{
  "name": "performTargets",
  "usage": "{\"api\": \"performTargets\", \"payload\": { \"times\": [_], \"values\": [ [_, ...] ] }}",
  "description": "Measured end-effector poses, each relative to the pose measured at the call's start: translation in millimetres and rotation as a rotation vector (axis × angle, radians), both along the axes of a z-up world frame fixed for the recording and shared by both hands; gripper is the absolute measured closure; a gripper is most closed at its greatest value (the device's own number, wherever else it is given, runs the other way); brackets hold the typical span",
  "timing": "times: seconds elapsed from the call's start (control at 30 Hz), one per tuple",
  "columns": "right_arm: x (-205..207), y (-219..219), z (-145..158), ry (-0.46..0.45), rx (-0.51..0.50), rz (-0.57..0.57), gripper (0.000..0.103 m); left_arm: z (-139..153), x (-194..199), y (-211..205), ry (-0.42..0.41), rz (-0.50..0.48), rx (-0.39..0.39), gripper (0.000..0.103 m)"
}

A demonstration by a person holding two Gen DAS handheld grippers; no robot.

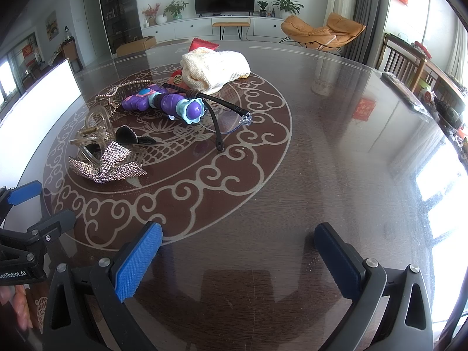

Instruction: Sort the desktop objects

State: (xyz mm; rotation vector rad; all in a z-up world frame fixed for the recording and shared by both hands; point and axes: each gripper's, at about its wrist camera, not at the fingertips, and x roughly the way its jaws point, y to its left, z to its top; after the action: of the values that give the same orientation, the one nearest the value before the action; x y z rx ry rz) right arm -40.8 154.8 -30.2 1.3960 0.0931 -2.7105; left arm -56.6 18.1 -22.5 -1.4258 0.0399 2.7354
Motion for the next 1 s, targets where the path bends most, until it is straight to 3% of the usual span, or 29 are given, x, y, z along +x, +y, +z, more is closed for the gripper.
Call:
{"api": "performTargets", "payload": {
  "times": [0.9,1.0],
  "values": [
    [0.1,-0.1,0.0,0.0,0.0,0.0,0.0,0.4,-1.1,-0.5,-0.003,-0.005,-0.006,0.0],
    [0.1,-0.8,-0.9,0.0,0.0,0.0,0.0,2.1,-2.5,1.2,-0.022,-0.071,0.011,0.0]
  ]
}}
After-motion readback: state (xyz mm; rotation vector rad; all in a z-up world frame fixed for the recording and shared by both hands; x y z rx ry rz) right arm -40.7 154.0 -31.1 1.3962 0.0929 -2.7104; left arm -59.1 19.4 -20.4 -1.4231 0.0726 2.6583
